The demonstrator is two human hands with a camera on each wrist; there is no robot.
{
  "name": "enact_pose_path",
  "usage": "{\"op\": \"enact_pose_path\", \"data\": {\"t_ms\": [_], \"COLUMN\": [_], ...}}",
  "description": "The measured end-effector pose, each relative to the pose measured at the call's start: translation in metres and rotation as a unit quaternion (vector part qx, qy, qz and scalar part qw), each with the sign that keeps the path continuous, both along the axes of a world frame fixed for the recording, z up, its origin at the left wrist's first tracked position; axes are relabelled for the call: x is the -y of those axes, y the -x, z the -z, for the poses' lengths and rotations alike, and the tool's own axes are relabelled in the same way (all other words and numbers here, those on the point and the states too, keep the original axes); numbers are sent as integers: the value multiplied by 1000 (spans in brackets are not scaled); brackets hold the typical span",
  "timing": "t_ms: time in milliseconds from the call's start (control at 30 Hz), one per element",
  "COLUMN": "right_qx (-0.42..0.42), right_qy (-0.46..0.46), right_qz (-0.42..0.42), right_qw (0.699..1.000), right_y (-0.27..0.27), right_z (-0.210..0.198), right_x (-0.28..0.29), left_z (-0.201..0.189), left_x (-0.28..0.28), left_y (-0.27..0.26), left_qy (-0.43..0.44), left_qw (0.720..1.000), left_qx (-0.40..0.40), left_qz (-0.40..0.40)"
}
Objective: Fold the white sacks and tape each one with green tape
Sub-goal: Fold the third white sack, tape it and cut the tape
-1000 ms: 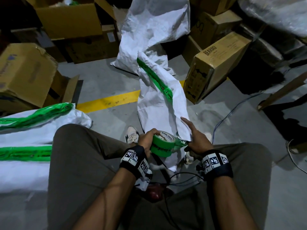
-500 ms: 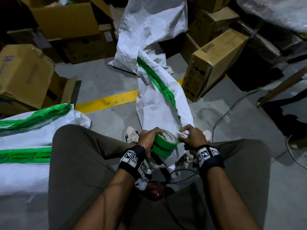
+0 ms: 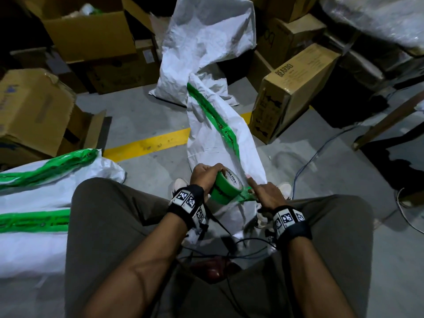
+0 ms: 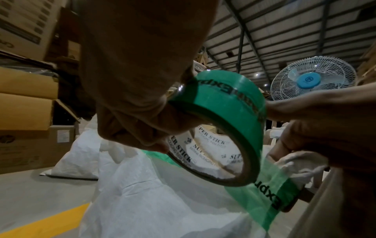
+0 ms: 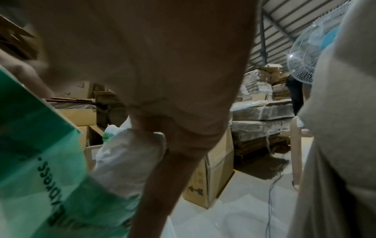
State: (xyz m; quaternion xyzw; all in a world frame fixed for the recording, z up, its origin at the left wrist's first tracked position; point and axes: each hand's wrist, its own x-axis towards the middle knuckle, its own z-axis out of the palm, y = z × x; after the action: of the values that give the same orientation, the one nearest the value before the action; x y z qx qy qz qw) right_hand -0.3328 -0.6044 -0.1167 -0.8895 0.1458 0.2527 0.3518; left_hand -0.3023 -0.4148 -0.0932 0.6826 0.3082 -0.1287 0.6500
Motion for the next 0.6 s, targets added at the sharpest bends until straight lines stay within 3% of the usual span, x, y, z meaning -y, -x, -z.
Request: {"op": "enact_pose_path", "data": {"t_ms": [100, 267, 433, 467, 533, 600], "right_qx": [-13, 12, 154, 176, 185, 157], "right_qy": [20, 76, 71, 71, 92, 135], "right_qz": [-90, -103, -119, -126, -119, -104], "right_qw": [996, 992, 978, 974, 971, 973], "right_y": [7, 11, 19, 22, 26, 25], "right_z": [-3, 17, 22, 24, 24, 24], "right_x": [5, 9, 5, 3, 2, 4], "left_z": [-4, 16, 161, 166, 142, 80], "left_x": [2, -12, -19, -11, 7, 22], "left_y": [-13, -49, -114, -115, -104, -76], "left_qy": [-3, 13, -29, -23, 17, 70], "left_qw": [1000, 998, 983, 980, 977, 976], "left_qx": [-7, -20, -28, -32, -48, -15], "left_qz": [16, -65, -177, -193, -209, -206]}}
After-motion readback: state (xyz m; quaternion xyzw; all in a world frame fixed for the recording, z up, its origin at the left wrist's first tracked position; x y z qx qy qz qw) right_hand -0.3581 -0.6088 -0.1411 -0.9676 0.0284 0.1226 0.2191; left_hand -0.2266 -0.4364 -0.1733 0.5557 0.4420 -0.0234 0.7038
